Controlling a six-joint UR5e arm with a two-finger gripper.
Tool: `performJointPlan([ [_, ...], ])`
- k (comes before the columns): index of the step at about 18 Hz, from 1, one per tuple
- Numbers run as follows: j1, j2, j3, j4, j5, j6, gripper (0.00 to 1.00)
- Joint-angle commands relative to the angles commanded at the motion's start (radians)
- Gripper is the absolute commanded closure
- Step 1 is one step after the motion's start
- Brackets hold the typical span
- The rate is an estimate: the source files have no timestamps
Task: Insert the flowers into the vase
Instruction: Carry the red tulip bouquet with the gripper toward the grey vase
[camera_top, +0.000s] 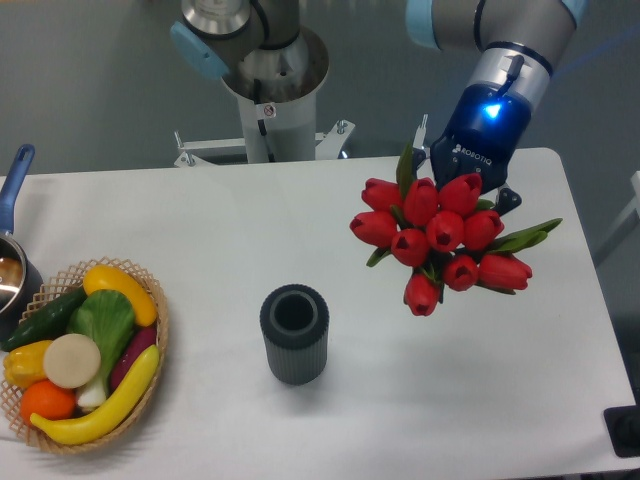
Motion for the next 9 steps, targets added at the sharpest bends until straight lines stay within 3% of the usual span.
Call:
performJointPlan([
  [9,-0.006,-0.008,-0.006,0.002,-0.044,0.000,0.75],
])
